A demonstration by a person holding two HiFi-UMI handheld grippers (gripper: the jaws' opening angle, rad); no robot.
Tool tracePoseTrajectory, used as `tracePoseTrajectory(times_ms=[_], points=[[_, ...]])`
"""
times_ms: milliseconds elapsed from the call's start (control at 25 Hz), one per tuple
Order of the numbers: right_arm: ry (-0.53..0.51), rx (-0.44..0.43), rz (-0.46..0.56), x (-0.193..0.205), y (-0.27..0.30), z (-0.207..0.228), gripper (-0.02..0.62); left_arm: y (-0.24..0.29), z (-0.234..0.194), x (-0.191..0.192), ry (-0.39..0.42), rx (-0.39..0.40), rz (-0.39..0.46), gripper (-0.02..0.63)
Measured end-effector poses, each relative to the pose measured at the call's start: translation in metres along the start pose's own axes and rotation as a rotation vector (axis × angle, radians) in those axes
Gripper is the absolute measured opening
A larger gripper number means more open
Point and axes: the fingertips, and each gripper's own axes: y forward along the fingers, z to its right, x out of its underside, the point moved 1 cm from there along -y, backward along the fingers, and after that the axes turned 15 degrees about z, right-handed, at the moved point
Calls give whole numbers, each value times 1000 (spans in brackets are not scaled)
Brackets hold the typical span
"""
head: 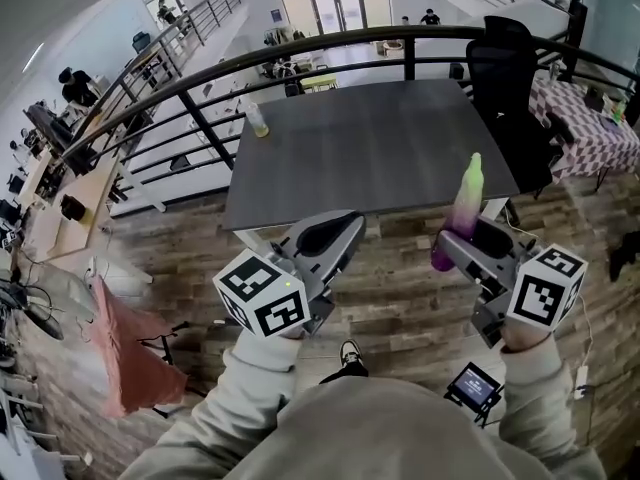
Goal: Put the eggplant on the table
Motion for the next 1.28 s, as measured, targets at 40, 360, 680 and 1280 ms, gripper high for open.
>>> tracePoseTrajectory(times_ms=[40, 360, 680, 1280], points=[[1, 4, -4, -1, 7, 3, 235, 2, -7, -1, -4, 4, -2, 2], [-1, 11, -36, 3, 77, 11, 236, 6, -79, -15, -21, -10, 12, 2], [-12, 58, -88, 21, 147, 32, 236, 1, -156, 2, -16, 0, -7, 2], [26, 65, -159, 43, 229, 63, 235, 1, -246, 22, -94, -32, -19, 2]])
